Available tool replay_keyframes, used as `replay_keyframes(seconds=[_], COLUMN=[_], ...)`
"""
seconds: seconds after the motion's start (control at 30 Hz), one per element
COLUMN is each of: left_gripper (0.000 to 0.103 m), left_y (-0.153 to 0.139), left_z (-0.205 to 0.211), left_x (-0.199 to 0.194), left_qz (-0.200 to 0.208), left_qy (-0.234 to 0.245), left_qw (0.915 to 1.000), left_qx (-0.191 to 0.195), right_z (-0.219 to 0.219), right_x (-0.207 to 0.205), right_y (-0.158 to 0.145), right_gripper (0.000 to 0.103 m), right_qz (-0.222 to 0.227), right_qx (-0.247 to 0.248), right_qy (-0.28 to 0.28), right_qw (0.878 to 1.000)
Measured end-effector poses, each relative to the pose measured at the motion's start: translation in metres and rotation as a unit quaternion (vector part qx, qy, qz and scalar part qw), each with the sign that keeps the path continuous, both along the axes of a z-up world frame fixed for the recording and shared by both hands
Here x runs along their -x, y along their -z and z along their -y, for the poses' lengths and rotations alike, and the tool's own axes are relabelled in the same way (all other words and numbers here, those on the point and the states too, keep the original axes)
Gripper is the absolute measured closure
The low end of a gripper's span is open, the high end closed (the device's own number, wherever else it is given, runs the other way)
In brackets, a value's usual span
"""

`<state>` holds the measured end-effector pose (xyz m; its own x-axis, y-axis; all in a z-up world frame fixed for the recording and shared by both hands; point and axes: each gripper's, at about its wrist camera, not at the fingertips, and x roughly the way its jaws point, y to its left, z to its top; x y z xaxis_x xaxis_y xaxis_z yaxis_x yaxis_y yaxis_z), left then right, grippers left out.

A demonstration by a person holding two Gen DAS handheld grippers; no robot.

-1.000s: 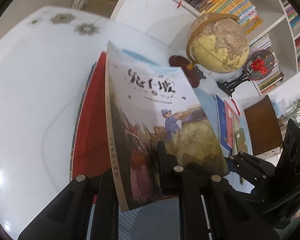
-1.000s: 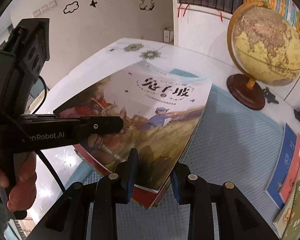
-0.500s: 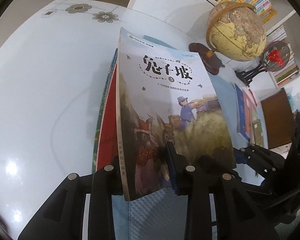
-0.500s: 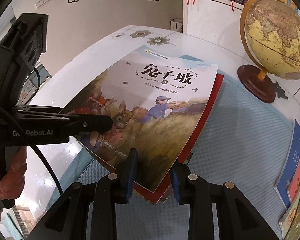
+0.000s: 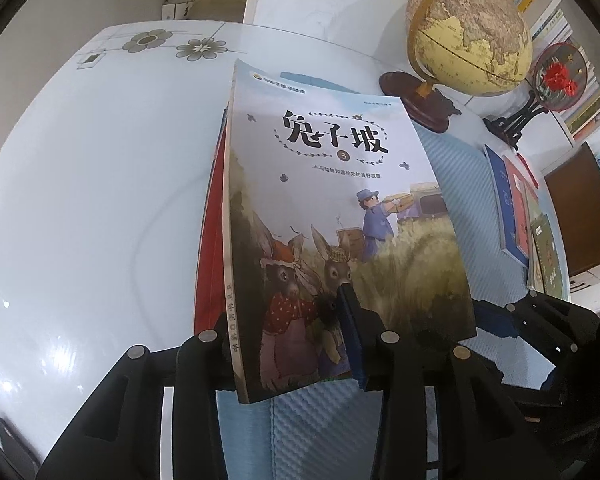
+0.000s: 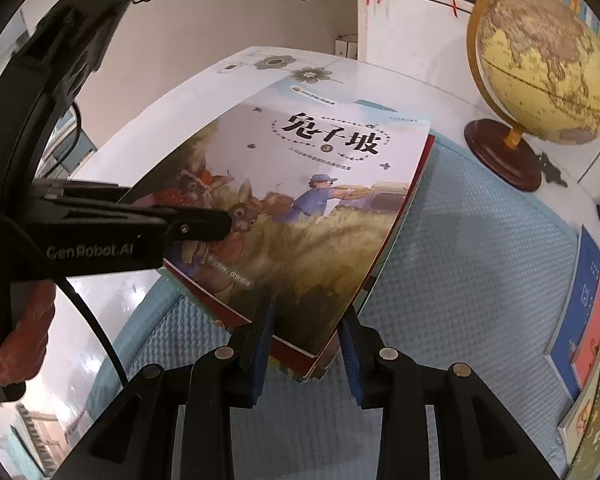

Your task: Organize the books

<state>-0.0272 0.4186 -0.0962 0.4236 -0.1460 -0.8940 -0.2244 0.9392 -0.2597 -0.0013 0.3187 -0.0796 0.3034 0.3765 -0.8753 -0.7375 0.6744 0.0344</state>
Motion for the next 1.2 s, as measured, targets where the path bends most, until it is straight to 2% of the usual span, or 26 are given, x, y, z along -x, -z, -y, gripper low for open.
replay_keyframes(seconds=[0.27, 0.4, 0.57, 0.7, 0.83, 1.07, 1.13, 1.2], left_gripper=[0.059, 0.057, 0.057, 0.057, 0.057, 0.057, 0.057, 0.057], left_y=[0.000, -0.002, 0.000, -0.008, -0.015, -0.026, -0.027, -0.027], left_z=[0.002, -0.011, -0.032, -0.030, -0.011, 0.055, 0.079, 0.109], left_x=[0.009, 0.017, 0.036, 0.051, 0.057, 0.059, 0.056, 0.049], left_qz=[0.001, -0.009, -0.019, -0.009, -0.006, -0.008, -0.010, -0.012], left_qy=[-0.009, -0.049, -0.098, -0.110, -0.102, -0.075, -0.065, -0.055], left_qw=[0.9999, 0.9976, 0.9943, 0.9932, 0.9938, 0.9954, 0.9961, 0.9970], left_qx=[-0.013, -0.047, -0.038, -0.037, -0.044, -0.059, -0.058, -0.054], right_z=[0.004, 0.013, 0.022, 0.035, 0.060, 0.132, 0.161, 0.198], right_x=[0.004, 0.001, 0.010, 0.025, 0.035, 0.030, 0.024, 0.016], right_y=[0.002, 0.000, -0.002, 0.000, 0.006, 0.012, 0.007, 0.002], right_gripper=[0.070, 0.067, 0.067, 0.067, 0.067, 0.060, 0.047, 0.046], right_qz=[-0.002, -0.012, -0.013, -0.019, -0.038, -0.085, -0.082, -0.079], right_qx=[0.004, 0.003, 0.000, 0.000, -0.012, -0.049, -0.058, -0.073], right_qy=[-0.001, 0.006, 0.002, -0.002, 0.007, 0.061, 0.083, 0.112], right_qw=[1.000, 1.000, 1.000, 1.000, 0.999, 0.993, 0.991, 0.988])
